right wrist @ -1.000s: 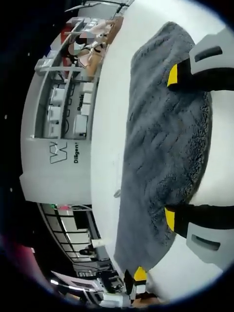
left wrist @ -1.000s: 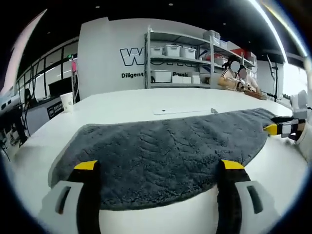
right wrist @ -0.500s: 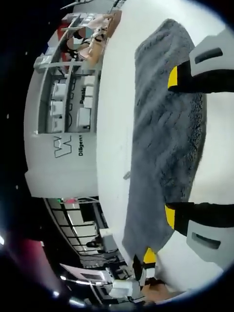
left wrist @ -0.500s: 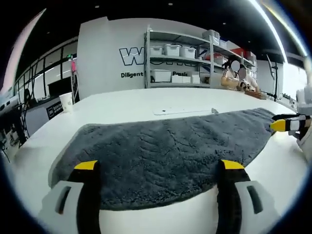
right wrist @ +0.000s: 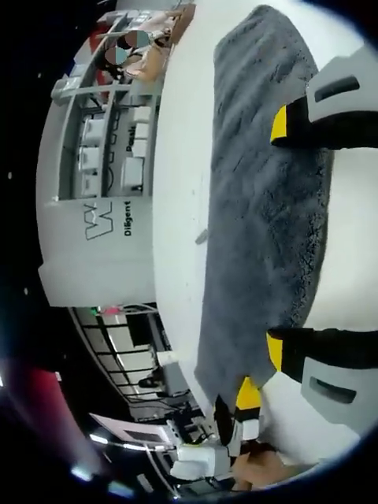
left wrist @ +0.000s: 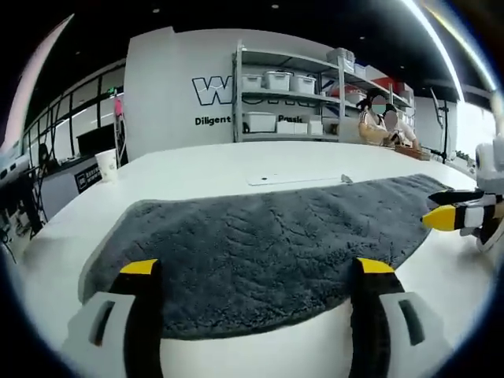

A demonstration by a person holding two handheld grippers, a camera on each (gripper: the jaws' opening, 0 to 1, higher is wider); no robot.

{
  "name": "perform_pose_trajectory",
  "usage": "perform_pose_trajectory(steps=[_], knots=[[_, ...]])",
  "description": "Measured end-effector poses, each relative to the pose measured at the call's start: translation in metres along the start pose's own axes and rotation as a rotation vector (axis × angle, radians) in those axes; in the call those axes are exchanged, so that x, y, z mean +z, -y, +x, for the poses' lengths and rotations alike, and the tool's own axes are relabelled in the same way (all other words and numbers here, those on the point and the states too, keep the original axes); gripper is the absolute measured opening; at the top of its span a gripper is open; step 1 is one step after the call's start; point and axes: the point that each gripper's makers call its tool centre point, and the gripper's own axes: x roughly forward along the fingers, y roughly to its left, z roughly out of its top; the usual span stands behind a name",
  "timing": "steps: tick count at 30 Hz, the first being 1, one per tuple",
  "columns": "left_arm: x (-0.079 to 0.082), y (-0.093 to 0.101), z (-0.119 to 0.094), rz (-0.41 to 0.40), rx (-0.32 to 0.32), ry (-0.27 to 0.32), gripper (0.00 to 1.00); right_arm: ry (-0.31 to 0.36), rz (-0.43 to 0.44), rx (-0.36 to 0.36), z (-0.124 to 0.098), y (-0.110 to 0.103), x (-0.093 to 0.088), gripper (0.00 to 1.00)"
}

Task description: Open the folded towel by lifting each exposed corner and separating the folded layers until the towel lies flat within the target outline without major curled edges

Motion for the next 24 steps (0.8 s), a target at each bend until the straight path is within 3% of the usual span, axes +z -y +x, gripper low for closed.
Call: perform_pose_trajectory(steps=[6, 17, 24], knots=[[-0.001, 0.001, -0.001, 0.0, -0.001, 0.0, 0.99, -0.046, -0.07, -0.058, 0.004, 0.003, -0.009, 0.94], [-0.001, 0.001, -0.001, -0.003, 0.008, 0.008, 0.99, -0.015, -0.039, -0.133, 0.01, 0.006, -0.007, 0.94], [-0.001, 0.001, -0.001, -0.003, 0.008, 0.01, 0.99, -0.015, -0.039, -0.126, 0.011, 0.007, -0.007, 0.94]])
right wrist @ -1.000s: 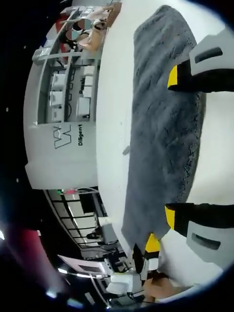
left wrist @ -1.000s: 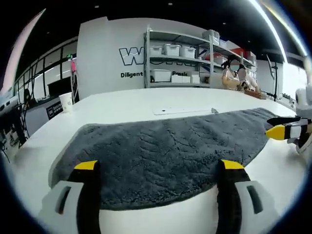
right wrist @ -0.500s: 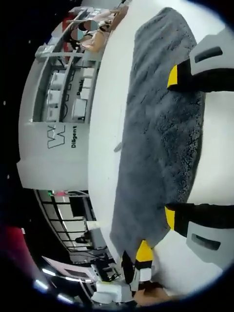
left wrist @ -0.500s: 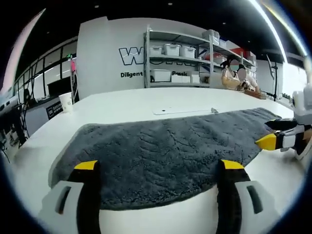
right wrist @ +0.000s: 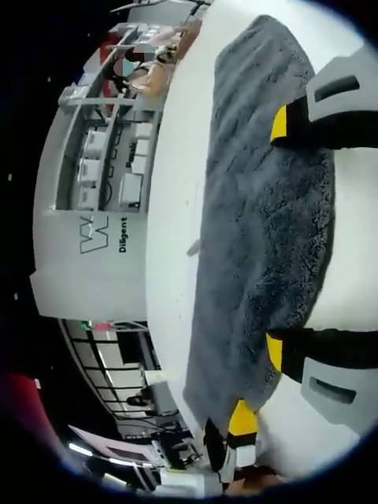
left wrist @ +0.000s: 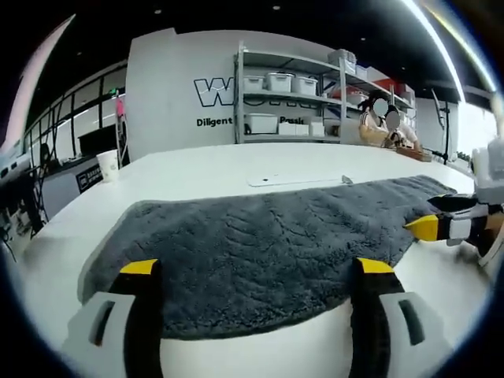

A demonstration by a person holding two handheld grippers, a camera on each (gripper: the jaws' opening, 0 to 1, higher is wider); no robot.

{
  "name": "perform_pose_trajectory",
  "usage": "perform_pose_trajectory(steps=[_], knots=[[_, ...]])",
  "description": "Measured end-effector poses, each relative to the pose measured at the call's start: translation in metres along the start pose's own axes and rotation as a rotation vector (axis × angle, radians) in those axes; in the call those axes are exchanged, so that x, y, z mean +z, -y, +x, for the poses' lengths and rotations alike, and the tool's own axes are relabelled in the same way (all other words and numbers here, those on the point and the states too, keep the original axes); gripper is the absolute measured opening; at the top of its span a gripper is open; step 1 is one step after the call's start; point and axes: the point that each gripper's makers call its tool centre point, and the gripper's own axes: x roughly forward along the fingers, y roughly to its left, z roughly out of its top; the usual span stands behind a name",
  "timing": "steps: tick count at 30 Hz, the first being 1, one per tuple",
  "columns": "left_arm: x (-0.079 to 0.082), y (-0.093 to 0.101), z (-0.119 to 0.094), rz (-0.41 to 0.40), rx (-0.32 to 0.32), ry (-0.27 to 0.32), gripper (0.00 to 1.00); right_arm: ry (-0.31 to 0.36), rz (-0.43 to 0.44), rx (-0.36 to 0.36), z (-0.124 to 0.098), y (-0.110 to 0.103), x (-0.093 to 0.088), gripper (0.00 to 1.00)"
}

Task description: Open the folded towel by lifting each exposed corner and separating the folded layers until the towel lies flat within the target outline without major curled edges

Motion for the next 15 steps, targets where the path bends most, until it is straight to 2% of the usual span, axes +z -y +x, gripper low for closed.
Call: perform_pose_trajectory(steps=[6, 11, 15], knots=[[0.001, 0.001, -0.002, 0.002, -0.015, 0.001, 0.99, -0.023, -0.007, 0.036, -0.006, -0.001, -0.001, 0.94], [0.015, 0.008, -0.009, -0.047, -0.065, 0.04, 0.99, -0.025, 0.011, 0.069, -0.014, -0.003, 0.004, 0.93], [0.02, 0.007, -0.014, -0.047, -0.068, 0.041, 0.99, -0.008, 0.008, 0.1, -0.019, -0.007, 0.014, 0.92]])
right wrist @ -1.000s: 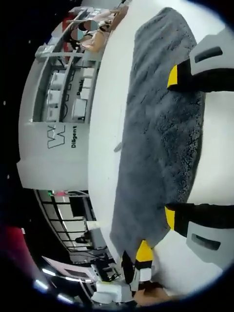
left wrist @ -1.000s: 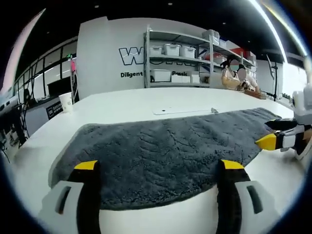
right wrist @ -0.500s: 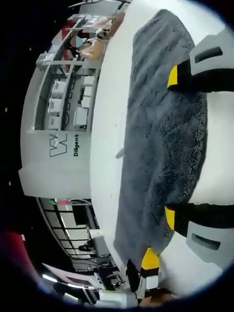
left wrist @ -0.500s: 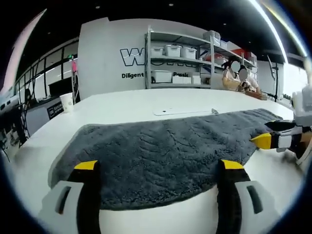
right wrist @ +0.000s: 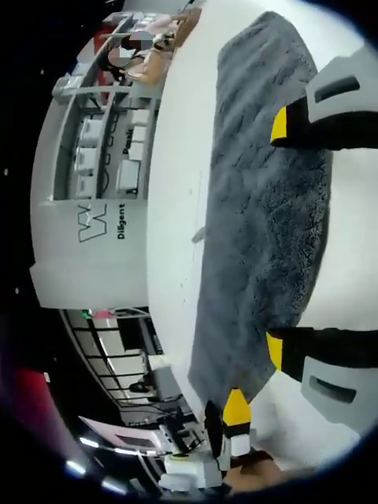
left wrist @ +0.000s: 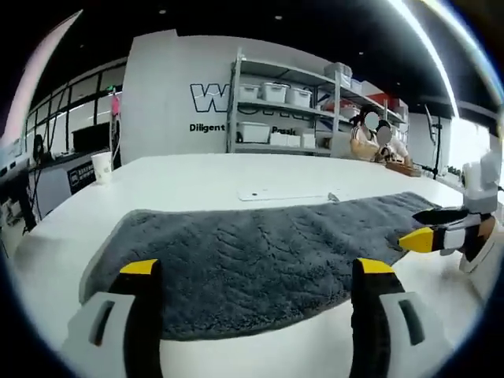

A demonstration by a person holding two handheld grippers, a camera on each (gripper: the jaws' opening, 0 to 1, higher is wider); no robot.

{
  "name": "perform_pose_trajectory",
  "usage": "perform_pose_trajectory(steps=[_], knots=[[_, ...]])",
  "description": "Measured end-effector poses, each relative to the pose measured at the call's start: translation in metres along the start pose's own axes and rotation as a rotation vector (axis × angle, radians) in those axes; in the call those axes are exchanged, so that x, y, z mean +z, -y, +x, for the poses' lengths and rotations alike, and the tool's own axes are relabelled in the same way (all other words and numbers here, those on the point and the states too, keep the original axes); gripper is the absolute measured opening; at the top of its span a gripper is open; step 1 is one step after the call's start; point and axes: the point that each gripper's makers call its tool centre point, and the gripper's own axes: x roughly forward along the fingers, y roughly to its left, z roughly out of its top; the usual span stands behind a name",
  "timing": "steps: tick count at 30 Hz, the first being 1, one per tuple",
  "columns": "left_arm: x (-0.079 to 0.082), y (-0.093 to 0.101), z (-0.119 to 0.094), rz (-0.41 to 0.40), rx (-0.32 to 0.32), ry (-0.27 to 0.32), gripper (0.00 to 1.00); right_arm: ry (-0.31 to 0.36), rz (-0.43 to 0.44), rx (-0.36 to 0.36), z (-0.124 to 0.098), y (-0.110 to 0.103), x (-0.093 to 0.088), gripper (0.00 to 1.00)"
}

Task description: Open the folded towel by lifting each exposed corner and separating the folded layers until the towel lies flat within the target outline without major curled edges

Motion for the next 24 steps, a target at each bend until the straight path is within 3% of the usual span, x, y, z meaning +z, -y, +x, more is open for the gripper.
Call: perform_pose_trajectory(steps=[10, 14, 24], knots=[[-0.007, -0.012, -0.019, 0.025, -0.007, -0.07, 0.99, 0.046, -0.078, 0.072, 0.002, -0.002, 0.02, 0.91], [-0.005, -0.021, -0.027, 0.05, 0.01, -0.084, 0.99, 0.051, -0.101, 0.106, 0.007, -0.001, 0.026, 0.85], [-0.002, -0.034, -0.038, 0.032, 0.018, -0.087, 0.99, 0.06, -0.155, 0.226, 0.026, -0.028, 0.056, 0.81]])
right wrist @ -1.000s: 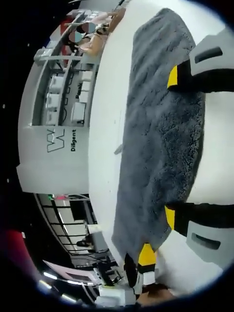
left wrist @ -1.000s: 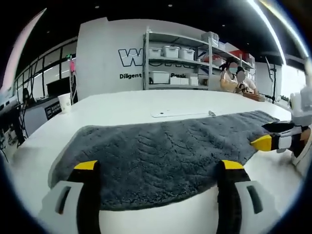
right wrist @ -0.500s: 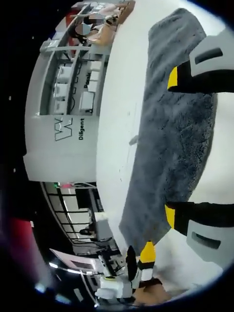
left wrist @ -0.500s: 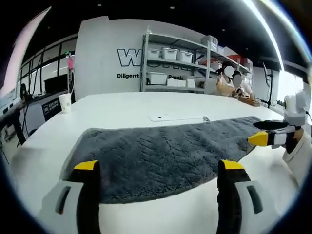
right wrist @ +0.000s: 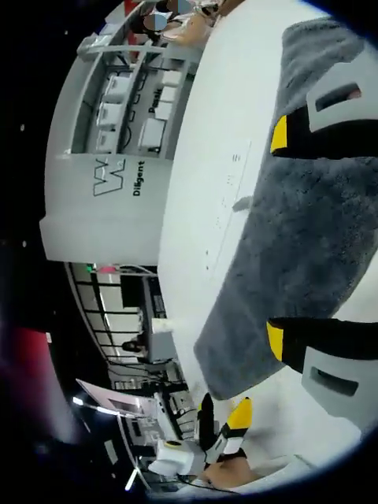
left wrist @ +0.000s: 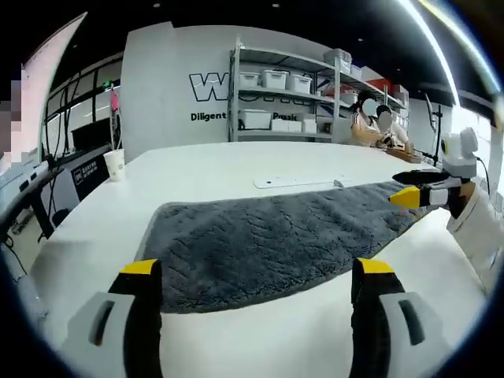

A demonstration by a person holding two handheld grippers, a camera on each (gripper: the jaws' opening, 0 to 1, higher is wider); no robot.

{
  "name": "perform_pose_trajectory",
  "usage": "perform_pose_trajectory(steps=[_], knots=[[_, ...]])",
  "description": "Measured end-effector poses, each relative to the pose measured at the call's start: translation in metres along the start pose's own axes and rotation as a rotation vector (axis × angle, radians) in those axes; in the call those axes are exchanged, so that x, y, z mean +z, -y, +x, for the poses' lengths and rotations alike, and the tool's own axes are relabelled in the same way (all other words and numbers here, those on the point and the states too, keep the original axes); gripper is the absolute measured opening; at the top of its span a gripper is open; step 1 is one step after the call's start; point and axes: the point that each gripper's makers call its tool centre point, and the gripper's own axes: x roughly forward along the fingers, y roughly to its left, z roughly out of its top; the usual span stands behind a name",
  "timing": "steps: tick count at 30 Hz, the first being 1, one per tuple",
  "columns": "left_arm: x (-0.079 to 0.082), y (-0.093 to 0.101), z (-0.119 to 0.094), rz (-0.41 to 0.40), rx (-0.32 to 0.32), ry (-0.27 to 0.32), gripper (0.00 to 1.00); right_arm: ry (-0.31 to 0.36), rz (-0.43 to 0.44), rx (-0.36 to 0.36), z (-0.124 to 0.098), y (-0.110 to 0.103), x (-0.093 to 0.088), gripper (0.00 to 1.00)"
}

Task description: Open the folded towel by lifting each exposed corner and separating the folded layers until the towel lies flat within the target outline without major curled edges

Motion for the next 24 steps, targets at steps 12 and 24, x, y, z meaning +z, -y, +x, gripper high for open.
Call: perform_pose_trajectory(steps=[12, 24], knots=[[-0.002, -0.006, -0.003, -0.018, 0.003, -0.006, 0.99, -0.061, -0.202, 0.159, 0.049, -0.026, 0.037, 0.58], [0.0, -0.015, -0.007, -0.04, 0.017, 0.006, 0.99, -0.218, -0.211, 0.283, 0.103, -0.053, 0.021, 0.31]])
